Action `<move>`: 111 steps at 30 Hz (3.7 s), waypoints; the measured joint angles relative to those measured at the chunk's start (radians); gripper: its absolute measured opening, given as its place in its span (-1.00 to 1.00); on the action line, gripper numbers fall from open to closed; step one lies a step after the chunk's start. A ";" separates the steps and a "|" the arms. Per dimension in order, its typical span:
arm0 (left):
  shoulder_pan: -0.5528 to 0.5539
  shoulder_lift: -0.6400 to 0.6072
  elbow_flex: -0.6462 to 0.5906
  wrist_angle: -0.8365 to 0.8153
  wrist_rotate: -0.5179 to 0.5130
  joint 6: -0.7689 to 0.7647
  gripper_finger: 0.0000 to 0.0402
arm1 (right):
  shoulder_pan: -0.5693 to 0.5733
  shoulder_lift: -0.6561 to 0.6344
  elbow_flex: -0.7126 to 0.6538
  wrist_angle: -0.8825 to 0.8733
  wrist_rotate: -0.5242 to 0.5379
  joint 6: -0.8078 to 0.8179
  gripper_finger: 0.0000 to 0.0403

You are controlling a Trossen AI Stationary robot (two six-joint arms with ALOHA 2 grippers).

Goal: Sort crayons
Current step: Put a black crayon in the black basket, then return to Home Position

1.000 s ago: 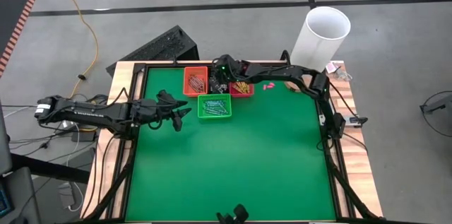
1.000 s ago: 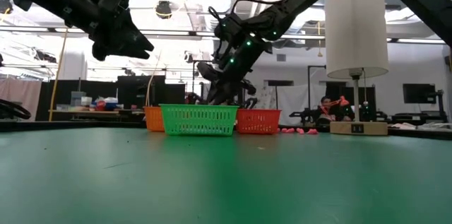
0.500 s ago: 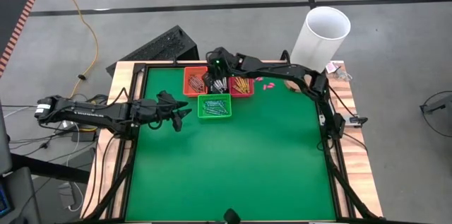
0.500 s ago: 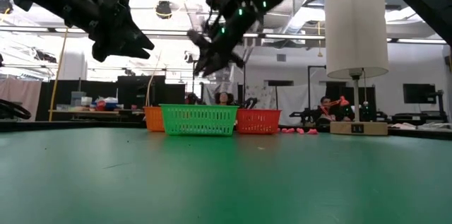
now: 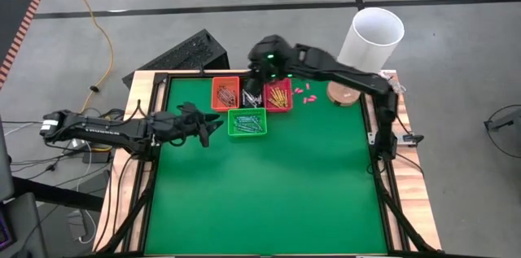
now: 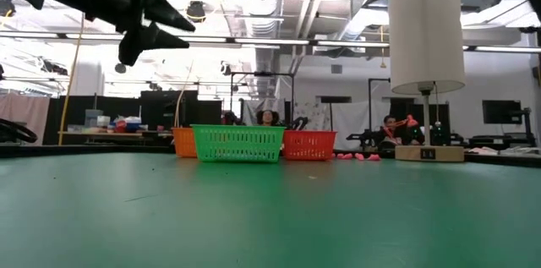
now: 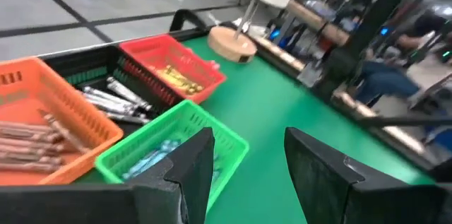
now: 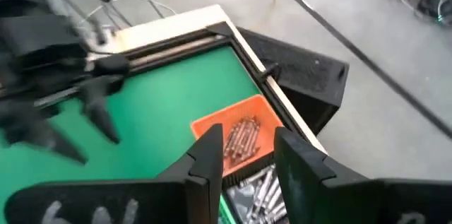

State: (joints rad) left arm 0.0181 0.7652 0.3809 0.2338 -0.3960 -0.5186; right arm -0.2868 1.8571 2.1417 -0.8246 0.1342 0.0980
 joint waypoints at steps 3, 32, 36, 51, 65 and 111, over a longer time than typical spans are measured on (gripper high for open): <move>-0.005 0.000 0.000 0.049 0.037 -0.026 -0.19 | 0.028 -0.085 0.001 -0.041 0.000 -0.027 -0.39; -0.008 -0.013 0.769 -0.727 0.137 0.161 -0.19 | 0.344 -0.516 -0.001 -0.404 0.052 0.029 -0.39; -0.008 -0.053 0.859 -0.758 0.144 0.231 -0.19 | 0.382 -0.543 -0.001 -0.389 0.056 0.008 -0.39; -0.008 -0.319 0.879 -0.922 0.041 0.283 -0.19 | 0.539 -0.682 -0.101 -0.326 0.295 0.044 -0.39; -0.008 -0.479 0.591 -0.771 -0.030 0.245 -0.19 | 0.659 -0.954 -0.555 -0.048 0.417 0.126 -0.39; -0.010 -0.520 0.060 -0.344 0.071 0.093 -0.19 | 0.732 -1.853 -1.695 0.622 0.436 0.138 -0.39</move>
State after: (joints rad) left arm 0.0083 0.2455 0.4407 -0.1105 -0.3245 -0.4259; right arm 0.4452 0.0044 0.4471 -0.2023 0.5703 0.2357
